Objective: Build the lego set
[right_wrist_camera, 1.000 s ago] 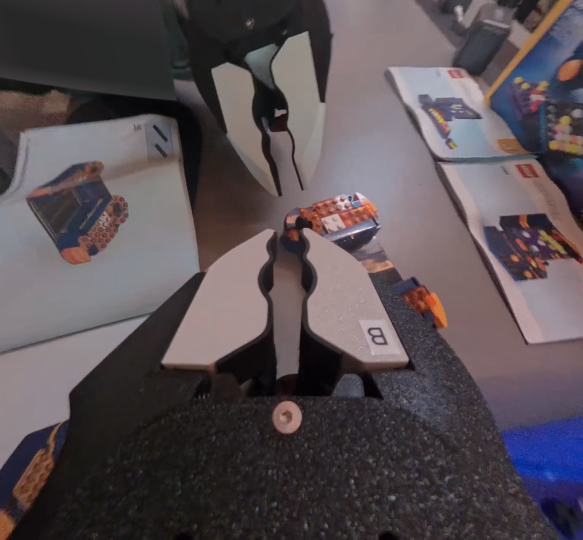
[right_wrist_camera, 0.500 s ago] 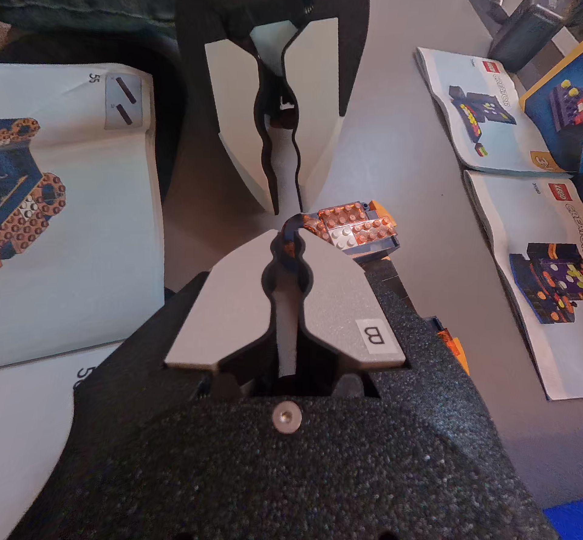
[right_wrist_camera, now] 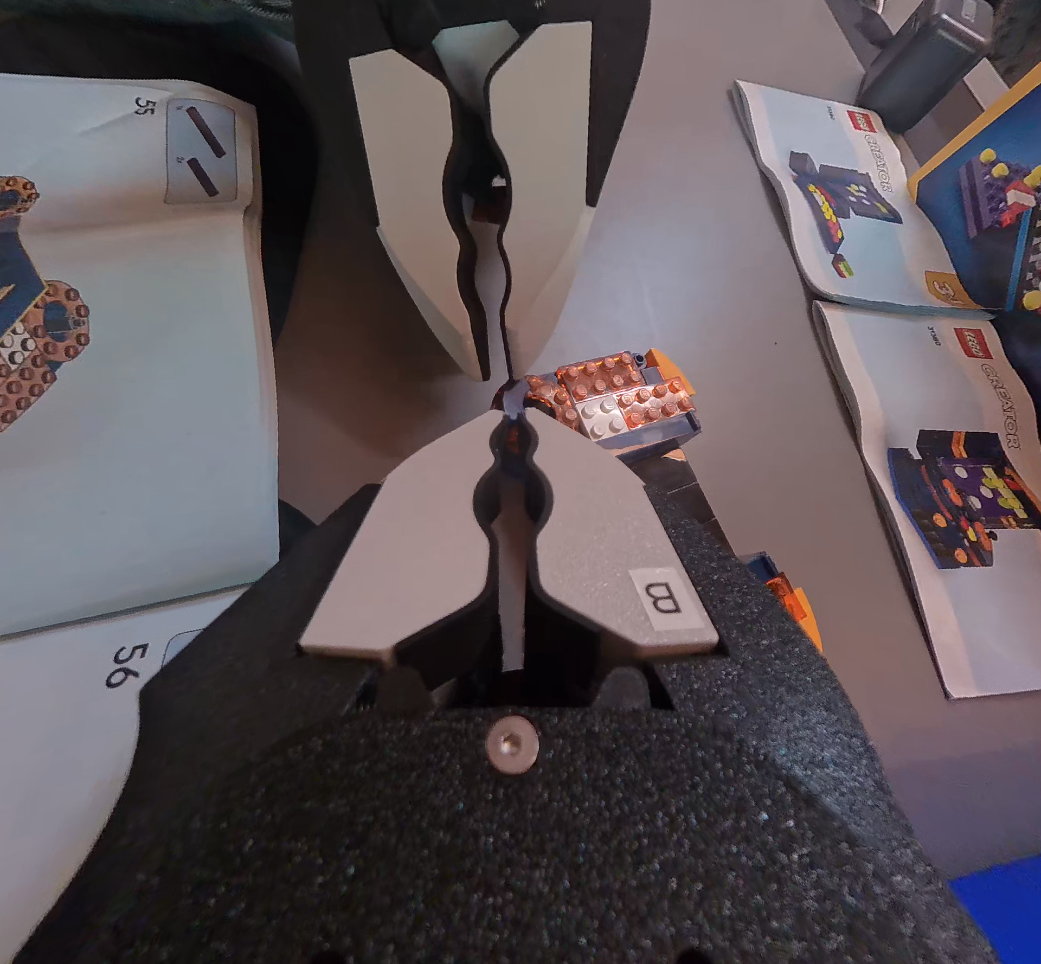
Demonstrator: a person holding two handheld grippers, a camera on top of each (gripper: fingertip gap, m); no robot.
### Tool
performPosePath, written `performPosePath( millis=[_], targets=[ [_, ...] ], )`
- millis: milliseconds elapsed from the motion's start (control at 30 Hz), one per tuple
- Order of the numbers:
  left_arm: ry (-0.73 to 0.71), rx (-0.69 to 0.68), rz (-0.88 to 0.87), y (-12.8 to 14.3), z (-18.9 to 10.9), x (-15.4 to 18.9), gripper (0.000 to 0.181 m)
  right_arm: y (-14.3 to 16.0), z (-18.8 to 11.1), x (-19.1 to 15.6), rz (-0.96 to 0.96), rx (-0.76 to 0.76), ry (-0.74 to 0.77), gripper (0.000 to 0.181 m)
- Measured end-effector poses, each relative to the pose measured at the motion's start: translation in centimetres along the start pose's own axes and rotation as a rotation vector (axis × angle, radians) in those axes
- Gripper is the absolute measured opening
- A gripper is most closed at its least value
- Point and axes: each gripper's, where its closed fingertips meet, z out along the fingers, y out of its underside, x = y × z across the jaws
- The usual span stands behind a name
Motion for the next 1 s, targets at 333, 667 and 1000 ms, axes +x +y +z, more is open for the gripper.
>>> performPosePath(
  millis=[333,667,1000],
  targets=[
    [-0.04,-0.001,0.02,0.1,-0.2,-0.6,0.009,-0.1,0.0,-0.2,-0.009,0.011,-0.01,0.0],
    [-0.041,-0.032,0.082,0.3,0.0,-0.3,0.004,-0.2,0.0,-0.3,-0.014,0.024,-0.016,0.0],
    [-0.044,-0.053,0.103,0.5,-0.2,-0.3,0.005,-0.3,0.1,-0.5,-0.024,0.031,-0.023,0.0]
  ],
)
